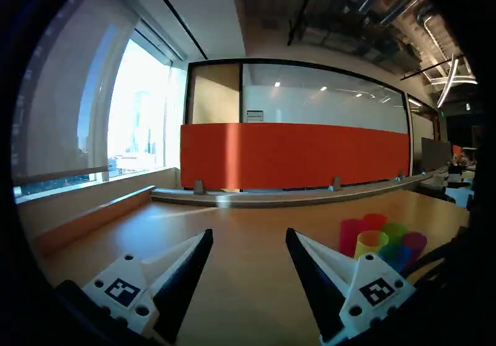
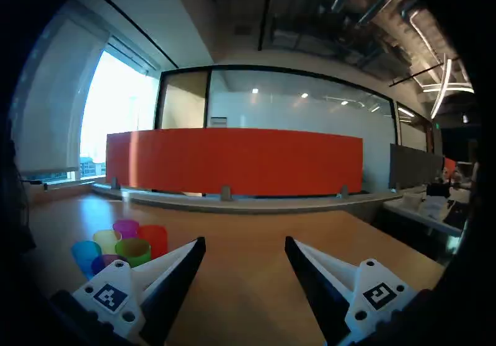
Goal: Pour water
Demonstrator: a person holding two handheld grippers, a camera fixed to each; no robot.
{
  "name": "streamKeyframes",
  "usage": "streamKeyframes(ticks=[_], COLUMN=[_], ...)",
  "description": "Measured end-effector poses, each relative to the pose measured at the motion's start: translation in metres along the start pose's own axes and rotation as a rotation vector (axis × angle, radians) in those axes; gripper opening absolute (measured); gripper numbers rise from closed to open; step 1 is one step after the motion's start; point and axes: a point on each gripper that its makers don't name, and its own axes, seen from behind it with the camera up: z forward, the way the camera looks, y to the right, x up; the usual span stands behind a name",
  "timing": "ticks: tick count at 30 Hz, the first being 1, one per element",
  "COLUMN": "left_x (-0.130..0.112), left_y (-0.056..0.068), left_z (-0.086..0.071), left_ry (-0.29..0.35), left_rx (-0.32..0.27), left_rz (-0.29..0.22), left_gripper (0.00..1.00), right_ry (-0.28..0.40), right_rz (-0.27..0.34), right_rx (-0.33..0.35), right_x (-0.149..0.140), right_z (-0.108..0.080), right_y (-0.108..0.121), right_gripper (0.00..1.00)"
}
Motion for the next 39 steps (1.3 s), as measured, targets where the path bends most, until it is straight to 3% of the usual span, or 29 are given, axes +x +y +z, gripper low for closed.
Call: streamKeyframes(ticks=[8,17,23,29,39], left_x=[0.036,0.086,0.115,0.139,0.146], left_y=[0.015,0.012,0.017,0.024,0.038], left_z=[0.007,0.015,0.018,0.019,0.021], left_ry=[-0.003,0.010,0.014,0.032,0.020], left_rx=[-0.058,-0.056,-0.071,-0.093,-0.151], left_rz=[-0.018,-0.021,-0.027,-0.029,-0.018], left_gripper=[0.87,0.87,0.87,0.87,0.87], right_ry=[-0.025,-0.014,-0.002,0.003,-0.015], right_rz=[0.010,0.033,0.017,0.002,0.021], right_rx=[0.009,0.023,0.040,0.052,0.071], right_x=[0.031,0.077,0.105,0.117,0.113], right_z=[0.006,0.011,0.012,0.012,0.015], right_y=[0.006,0.008,0.005,0.003,0.004], right_gripper=[0.99,0.99,0.99,0.99,0.99])
